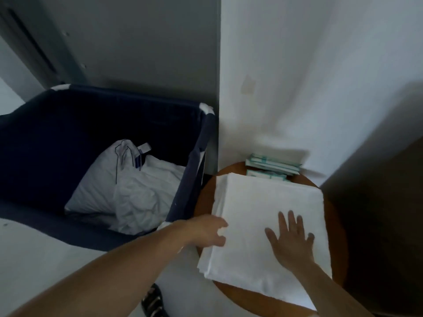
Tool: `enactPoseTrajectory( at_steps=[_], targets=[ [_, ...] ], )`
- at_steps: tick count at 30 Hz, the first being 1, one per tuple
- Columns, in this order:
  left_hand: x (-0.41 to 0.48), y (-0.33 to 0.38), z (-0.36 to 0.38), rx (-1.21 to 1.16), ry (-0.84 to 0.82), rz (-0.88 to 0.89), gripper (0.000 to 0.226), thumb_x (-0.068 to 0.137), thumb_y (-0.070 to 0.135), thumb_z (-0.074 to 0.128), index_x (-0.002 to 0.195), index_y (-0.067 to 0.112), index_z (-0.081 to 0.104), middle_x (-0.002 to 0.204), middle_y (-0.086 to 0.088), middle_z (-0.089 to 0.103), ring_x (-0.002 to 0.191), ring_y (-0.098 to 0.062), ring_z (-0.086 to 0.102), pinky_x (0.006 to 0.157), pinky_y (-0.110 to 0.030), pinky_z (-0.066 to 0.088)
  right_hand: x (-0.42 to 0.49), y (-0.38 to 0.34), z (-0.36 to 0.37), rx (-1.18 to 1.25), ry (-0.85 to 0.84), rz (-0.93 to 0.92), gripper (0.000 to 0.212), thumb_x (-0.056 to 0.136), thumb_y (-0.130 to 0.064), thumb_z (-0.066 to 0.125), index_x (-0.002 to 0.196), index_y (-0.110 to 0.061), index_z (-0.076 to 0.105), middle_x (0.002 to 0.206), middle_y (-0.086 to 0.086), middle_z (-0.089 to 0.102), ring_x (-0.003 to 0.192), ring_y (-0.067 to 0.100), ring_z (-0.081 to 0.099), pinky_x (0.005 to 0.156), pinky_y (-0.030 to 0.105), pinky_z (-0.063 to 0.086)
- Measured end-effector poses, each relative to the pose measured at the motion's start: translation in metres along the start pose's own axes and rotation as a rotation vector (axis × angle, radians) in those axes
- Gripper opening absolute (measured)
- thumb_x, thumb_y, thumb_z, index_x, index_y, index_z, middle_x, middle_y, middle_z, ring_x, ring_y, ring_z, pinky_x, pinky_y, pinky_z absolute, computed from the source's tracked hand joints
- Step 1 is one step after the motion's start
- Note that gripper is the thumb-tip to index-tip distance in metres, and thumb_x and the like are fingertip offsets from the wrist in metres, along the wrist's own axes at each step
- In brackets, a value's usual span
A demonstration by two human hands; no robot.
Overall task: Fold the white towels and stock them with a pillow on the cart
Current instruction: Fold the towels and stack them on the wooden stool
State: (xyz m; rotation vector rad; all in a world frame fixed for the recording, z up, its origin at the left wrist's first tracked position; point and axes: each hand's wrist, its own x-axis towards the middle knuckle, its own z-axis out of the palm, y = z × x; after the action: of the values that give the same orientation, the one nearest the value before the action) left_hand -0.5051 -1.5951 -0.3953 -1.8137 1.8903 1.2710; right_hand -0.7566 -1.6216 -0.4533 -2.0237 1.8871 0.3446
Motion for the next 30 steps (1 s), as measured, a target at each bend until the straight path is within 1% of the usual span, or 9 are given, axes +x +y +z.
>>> enactPoseTrajectory(
  at_steps=[3,6,8,10,14,19,24,28,30],
  targets=[
    [-0.012,-0.035,-0.054,-0.180,0.260,0.048,0.034,0.095,0.038,0.058,0.126,0.023,0.058,0.125,0.002,0.061,0.114,-0.019,0.058,0.088,-0.024,0.044,0.006,-0.091,-0.040,0.106,0.125,-0.169,0.070,0.100,-0.061,0.016,0.158,-0.025,0.004,0.166,0.000,-0.010,0.153,0.023,-0.013,0.123,0.051,0.005],
    [-0.023,-0.106,-0.106,-0.231,0.454,-0.040,0.044,0.097,0.035,0.055,0.138,0.020,0.051,0.136,0.001,0.056,0.122,-0.018,0.053,0.097,-0.024,0.040,0.020,-0.191,-0.065,0.188,0.277,-0.370,0.066,0.101,-0.058,0.023,0.154,-0.021,0.028,0.165,0.004,0.016,0.153,0.024,0.005,0.122,0.046,0.013],
    [-0.031,-0.171,-0.130,-0.259,0.463,-0.104,0.050,0.098,0.034,0.053,0.144,0.017,0.044,0.144,-0.002,0.049,0.128,-0.020,0.049,0.106,-0.027,0.036,0.032,-0.255,-0.068,0.212,0.309,-0.481,0.069,0.095,-0.060,0.028,0.145,-0.016,0.045,0.157,0.008,0.035,0.148,0.029,0.023,0.118,0.047,0.024],
    [-0.032,-0.245,-0.144,-0.226,0.417,-0.197,0.058,0.098,0.037,0.053,0.150,0.017,0.036,0.152,-0.004,0.040,0.134,-0.021,0.042,0.111,-0.028,0.031,0.052,-0.317,-0.058,0.205,0.267,-0.549,0.071,0.088,-0.059,0.028,0.138,-0.014,0.052,0.149,0.007,0.044,0.143,0.028,0.033,0.115,0.044,0.029],
    [-0.023,-0.376,-0.157,-0.244,0.296,-0.344,0.069,0.097,0.042,0.053,0.153,0.013,0.025,0.155,-0.010,0.032,0.137,-0.025,0.038,0.113,-0.031,0.031,0.108,-0.424,-0.001,0.117,-0.078,-0.568,0.056,0.098,-0.048,0.045,0.144,-0.016,0.041,0.148,0.003,0.039,0.135,0.022,0.036,0.111,0.034,0.032],
    [0.011,-0.490,-0.160,-0.222,0.199,-0.423,0.067,0.097,0.041,0.052,0.151,0.010,0.028,0.150,-0.013,0.039,0.132,-0.027,0.043,0.109,-0.030,0.035,0.168,-0.499,0.095,0.084,-0.437,-0.390,0.076,0.096,-0.045,0.057,0.155,-0.016,0.020,0.157,0.008,0.025,0.140,0.028,0.030,0.114,0.034,0.030],
    [0.068,-0.557,-0.152,-0.233,0.172,-0.416,0.061,0.098,0.038,0.052,0.147,0.007,0.032,0.143,-0.015,0.044,0.127,-0.028,0.047,0.105,-0.030,0.038,0.215,-0.529,0.178,0.069,-0.546,-0.240,0.104,0.088,-0.049,0.067,0.157,-0.024,-0.006,0.164,0.012,0.003,0.147,0.035,0.015,0.120,0.042,0.021],
    [0.105,-0.582,-0.132,-0.258,0.193,-0.393,0.064,0.096,0.038,0.055,0.148,0.007,0.032,0.144,-0.016,0.043,0.128,-0.029,0.046,0.106,-0.034,0.039,0.250,-0.543,0.230,0.101,-0.536,-0.208,0.119,0.080,-0.054,0.075,0.154,-0.034,-0.016,0.164,0.011,-0.015,0.150,0.037,-0.002,0.121,0.050,0.016],
    [0.119,-0.592,-0.121,-0.255,0.204,-0.383,0.063,0.095,0.037,0.056,0.147,0.008,0.035,0.143,-0.016,0.044,0.127,-0.029,0.046,0.105,-0.036,0.040,0.263,-0.547,0.251,0.128,-0.537,-0.172,0.124,0.076,-0.058,0.077,0.153,-0.038,-0.019,0.163,0.011,-0.016,0.149,0.037,0.000,0.119,0.053,0.019]
  ],
)
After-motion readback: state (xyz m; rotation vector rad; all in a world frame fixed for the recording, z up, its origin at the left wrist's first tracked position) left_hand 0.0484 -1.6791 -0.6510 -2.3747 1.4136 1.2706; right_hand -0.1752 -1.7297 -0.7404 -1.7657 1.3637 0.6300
